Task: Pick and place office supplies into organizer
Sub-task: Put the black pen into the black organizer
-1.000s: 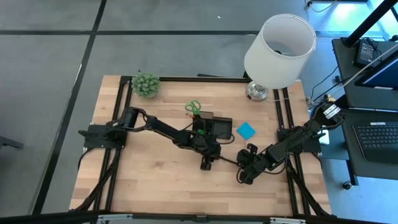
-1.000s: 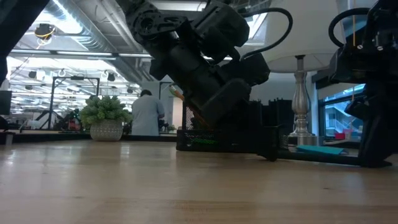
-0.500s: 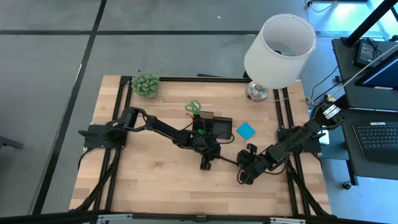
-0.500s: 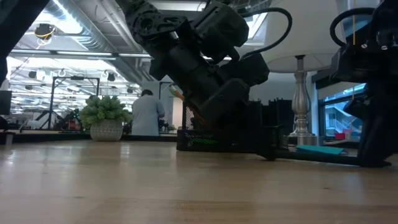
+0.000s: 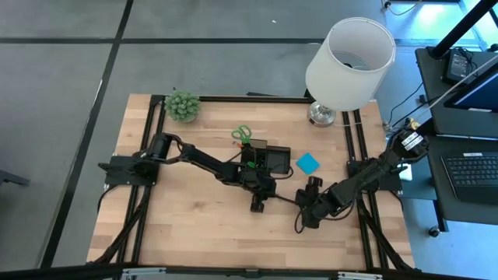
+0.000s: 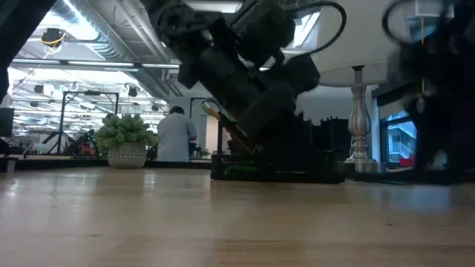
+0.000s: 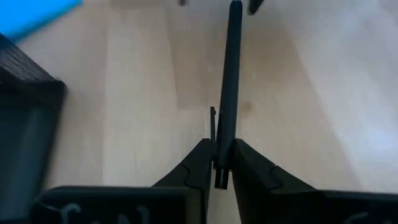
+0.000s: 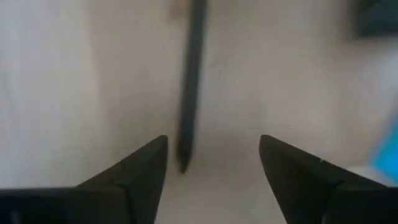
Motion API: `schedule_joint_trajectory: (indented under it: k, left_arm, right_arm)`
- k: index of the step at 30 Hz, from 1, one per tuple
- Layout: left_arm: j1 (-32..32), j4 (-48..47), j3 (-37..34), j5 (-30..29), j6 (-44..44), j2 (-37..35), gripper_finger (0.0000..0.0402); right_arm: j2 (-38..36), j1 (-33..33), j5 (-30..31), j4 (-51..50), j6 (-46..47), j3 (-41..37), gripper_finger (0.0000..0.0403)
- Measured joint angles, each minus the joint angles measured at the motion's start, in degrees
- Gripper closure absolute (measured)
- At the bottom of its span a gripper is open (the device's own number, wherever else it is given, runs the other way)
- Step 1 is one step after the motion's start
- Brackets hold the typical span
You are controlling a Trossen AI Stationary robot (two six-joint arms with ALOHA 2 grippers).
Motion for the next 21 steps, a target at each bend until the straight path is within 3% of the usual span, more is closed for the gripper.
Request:
schedule_joint_trajectory:
  k: [4, 7, 14, 21]
  left_arm:
    - [0.63, -3.17, 0.08, -0.17, 0.26, -3.03, 0.0359]
    - [1.39, -7.95, 0.03, -0.84, 2.00, -6.09, 0.0360]
    - [2.54, -19.70, 0.06, -5.33, 7.37, -16.68, 0.0357]
    - [3.03, -32.63, 0.06, -21.87, 15.09, -28.28, 0.0358]
  right_arm:
    - [-3.15, 0.72, 11.27, -15.11, 5.78, 5.02, 0.0132]
    - [-6.32, 1.36, 16.13, -24.56, 11.56, 5.88, 0.0129]
    - [-14.98, 1.38, 13.61, -22.65, 15.70, 1.87, 0.0128]
    - [-17.71, -0.32, 12.99, -18.85, 18.23, -0.02, 0.0128]
